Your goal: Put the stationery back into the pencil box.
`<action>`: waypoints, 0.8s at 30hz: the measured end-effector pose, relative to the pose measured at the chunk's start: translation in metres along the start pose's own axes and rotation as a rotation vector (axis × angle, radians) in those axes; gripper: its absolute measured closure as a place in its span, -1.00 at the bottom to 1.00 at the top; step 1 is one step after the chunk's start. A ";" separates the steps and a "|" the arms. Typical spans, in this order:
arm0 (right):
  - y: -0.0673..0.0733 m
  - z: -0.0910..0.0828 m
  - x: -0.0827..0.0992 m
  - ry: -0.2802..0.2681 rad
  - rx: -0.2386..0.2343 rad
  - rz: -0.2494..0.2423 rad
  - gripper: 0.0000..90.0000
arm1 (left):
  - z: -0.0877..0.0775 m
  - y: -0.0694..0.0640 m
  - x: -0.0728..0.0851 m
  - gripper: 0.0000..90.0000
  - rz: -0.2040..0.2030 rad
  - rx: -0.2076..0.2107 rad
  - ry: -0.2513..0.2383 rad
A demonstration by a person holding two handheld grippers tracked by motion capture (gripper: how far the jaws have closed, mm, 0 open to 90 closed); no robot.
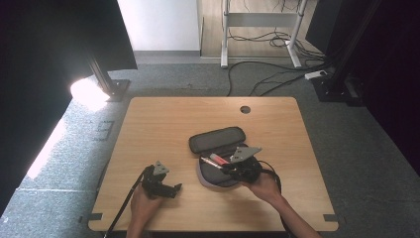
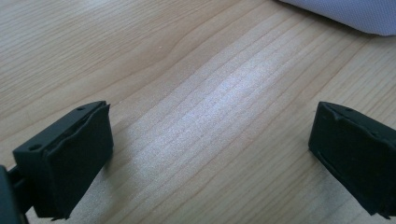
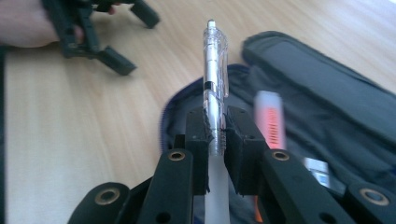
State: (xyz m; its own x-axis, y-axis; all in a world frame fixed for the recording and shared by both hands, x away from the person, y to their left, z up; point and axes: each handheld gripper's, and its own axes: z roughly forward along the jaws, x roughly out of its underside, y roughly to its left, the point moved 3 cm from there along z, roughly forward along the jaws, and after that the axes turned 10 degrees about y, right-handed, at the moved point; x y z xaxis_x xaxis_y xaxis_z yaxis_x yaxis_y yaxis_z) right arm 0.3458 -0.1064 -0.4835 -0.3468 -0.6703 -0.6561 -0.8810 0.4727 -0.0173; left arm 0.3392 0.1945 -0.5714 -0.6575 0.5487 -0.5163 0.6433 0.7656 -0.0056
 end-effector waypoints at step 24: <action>-0.052 0.015 0.018 0.056 0.134 0.060 0.74 | 0.000 0.000 0.000 -1.00 -0.001 0.001 -0.001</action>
State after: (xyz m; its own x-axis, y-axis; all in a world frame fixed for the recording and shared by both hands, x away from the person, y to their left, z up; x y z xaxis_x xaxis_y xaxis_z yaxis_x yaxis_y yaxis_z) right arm 0.3902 -0.1352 -0.5056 -0.4187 -0.6675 -0.6157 -0.8084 0.5828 -0.0821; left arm 0.3392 0.1945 -0.5715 -0.6580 0.5477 -0.5168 0.6429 0.7659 -0.0069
